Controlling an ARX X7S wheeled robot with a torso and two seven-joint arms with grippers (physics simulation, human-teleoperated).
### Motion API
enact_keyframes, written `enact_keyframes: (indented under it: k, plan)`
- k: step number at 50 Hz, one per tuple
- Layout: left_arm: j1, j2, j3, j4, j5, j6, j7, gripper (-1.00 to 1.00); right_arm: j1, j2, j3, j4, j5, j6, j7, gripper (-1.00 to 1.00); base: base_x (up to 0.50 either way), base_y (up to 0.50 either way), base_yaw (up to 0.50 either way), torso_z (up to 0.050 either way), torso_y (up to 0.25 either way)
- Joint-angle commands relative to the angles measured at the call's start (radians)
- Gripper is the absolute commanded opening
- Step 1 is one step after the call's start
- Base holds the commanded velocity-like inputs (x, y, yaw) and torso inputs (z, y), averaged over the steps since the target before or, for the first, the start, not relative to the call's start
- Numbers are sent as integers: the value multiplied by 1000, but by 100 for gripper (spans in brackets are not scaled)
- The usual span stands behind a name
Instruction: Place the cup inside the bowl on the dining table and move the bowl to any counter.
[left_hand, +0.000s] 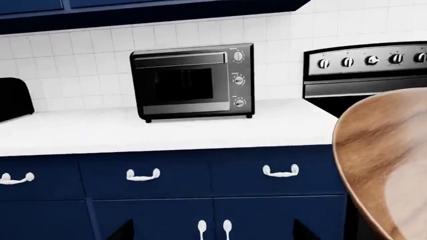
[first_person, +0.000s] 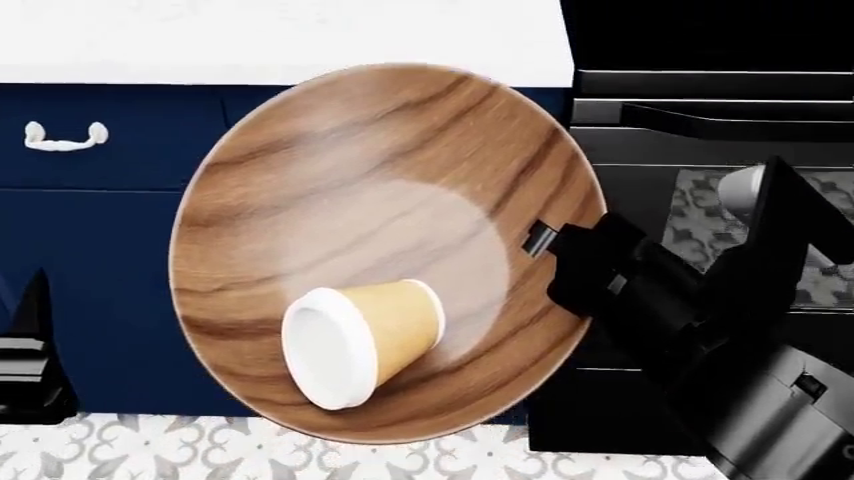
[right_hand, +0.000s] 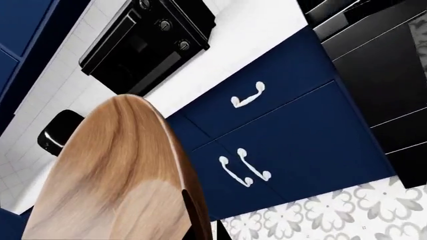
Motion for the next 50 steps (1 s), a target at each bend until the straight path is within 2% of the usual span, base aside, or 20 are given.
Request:
enact_keyframes:
  k: [1,24,50]
  plan:
    - [-7,7,-1,-11,-10,13,2,100,4,1,10,-13,11,-8,-7,-100,500,134,0,0,0]
    - [-19,2,3,-9,-21,9,-7,100,-5,3,15,-17,21,-20,4,-100,498,211,0,0,1]
    - [-18,-1,10,-7,-25,17,-11,100,-8,13,10,-23,32,-21,14,-100,389,-37,0,0,2]
